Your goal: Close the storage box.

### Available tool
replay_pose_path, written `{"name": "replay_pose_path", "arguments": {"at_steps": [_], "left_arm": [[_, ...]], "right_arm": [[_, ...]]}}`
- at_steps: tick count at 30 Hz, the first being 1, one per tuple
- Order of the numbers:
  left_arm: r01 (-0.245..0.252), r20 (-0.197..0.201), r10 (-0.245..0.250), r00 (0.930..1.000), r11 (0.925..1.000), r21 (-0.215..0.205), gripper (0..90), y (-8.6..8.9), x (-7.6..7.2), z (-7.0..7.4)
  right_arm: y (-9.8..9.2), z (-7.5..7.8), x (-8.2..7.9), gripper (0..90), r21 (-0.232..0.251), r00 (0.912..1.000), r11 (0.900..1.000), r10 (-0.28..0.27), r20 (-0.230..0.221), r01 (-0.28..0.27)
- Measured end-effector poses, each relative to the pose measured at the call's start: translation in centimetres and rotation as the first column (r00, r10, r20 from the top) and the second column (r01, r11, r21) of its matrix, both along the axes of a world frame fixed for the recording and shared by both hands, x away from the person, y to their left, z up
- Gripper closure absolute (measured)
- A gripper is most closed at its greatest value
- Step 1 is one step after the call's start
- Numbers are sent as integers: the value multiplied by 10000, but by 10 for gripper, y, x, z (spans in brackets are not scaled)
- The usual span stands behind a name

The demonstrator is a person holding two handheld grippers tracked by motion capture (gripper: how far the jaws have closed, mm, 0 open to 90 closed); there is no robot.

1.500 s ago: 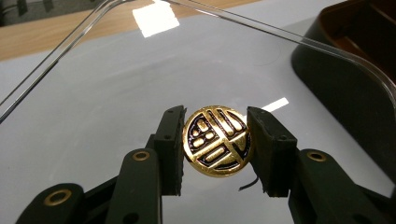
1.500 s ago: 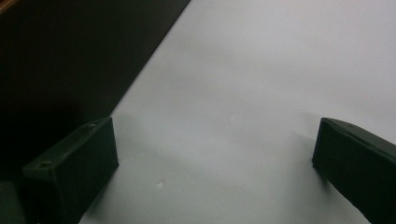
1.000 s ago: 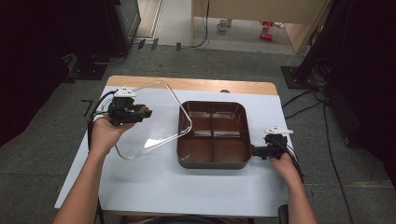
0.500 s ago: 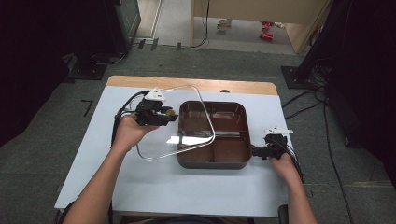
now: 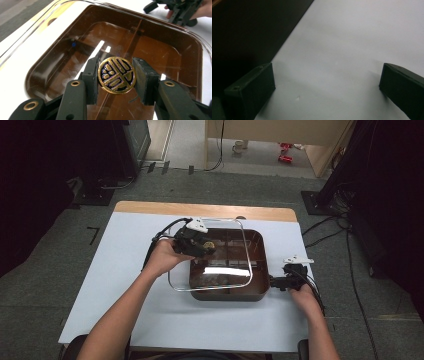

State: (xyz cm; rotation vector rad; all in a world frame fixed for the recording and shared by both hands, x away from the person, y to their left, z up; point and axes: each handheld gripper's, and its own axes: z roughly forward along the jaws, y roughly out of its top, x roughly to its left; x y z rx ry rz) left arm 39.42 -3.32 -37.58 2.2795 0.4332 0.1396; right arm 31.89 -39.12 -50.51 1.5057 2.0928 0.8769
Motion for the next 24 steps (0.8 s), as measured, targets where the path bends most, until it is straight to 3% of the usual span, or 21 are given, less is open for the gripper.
{"name": "replay_pose_path", "arguments": {"at_steps": [10, 19, 24], "left_arm": [[819, 24, -821, 9966, 9953, 525, 595, -40, 6, -10], [1017, -281, -996, 9946, 9909, 885, 594, -61, 11, -28], [950, -493, -912, 9946, 9920, 828, 594, -65, 14, -35]], "right_arm": [[0, 0, 0, 0, -9, 10000, 10000, 8, -3, -8], [0, 0, 0, 0, -4, 10000, 10000, 4, -12, -4], [0, 0, 0, 0, -6, 10000, 10000, 6, -11, -6]]}}
